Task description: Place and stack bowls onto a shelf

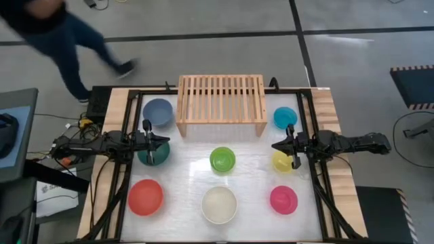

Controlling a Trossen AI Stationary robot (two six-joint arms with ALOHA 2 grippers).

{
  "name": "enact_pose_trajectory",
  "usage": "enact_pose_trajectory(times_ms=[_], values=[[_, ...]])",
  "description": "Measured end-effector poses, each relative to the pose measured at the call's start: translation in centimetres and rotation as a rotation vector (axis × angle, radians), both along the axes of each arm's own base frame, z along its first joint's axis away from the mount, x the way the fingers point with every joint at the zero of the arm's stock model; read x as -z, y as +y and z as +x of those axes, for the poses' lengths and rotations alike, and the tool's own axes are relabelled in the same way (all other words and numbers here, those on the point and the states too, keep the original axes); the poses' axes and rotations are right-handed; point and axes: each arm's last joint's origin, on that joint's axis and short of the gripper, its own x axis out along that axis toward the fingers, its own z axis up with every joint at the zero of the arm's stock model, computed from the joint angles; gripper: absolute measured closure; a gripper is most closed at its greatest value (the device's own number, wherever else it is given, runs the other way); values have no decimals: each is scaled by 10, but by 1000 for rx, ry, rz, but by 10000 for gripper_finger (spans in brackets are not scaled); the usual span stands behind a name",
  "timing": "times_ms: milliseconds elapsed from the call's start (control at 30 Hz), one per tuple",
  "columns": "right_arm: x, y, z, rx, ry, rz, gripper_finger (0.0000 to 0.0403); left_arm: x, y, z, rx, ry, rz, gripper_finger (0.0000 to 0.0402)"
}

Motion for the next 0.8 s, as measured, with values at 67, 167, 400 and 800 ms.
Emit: enact_pose_trajectory(times_ms=[67,167,400,800], values=[[0,0,0,0,0,0,363,0,0,0,0,0,0,401],[0,0,0,0,0,0,363,0,0,0,-21,23,102,401],[0,0,0,0,0,0,363,0,1,0,-48,59,264,401],[-6,0,0,6,-65,4,363,0,2,0,-28,-129,-514,401]])
